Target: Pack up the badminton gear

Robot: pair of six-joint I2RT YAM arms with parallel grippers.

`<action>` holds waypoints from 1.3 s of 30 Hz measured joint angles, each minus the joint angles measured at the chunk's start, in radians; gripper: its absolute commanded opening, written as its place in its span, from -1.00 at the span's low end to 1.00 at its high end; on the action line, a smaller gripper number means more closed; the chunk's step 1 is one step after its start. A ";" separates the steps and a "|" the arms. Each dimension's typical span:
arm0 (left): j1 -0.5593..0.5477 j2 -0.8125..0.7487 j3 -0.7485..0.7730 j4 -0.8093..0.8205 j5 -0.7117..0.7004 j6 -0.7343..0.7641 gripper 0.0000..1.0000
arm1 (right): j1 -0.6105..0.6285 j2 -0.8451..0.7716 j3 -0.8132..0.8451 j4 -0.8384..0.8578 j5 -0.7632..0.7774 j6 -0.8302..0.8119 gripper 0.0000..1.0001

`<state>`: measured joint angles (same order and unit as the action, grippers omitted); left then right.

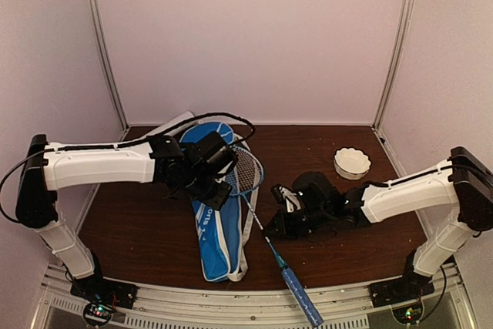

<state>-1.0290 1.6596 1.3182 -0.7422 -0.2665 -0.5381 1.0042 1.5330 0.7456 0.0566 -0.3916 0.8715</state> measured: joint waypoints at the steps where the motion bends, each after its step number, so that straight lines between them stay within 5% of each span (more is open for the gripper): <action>1: -0.001 0.000 -0.005 0.005 0.004 0.010 -1.00 | 0.001 0.021 0.015 0.008 -0.003 0.003 -1.00; 27: -0.015 0.002 0.021 0.073 0.146 0.314 -1.00 | 0.018 0.225 0.132 0.184 -0.044 -0.011 -1.00; 39: -0.084 0.061 0.164 0.081 0.247 0.443 -1.00 | 0.022 -0.068 -0.084 0.214 0.129 0.019 -1.00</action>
<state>-1.1126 1.7206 1.4826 -0.6609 -0.0193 -0.0948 1.0260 1.4654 0.6617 0.2703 -0.2623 0.8902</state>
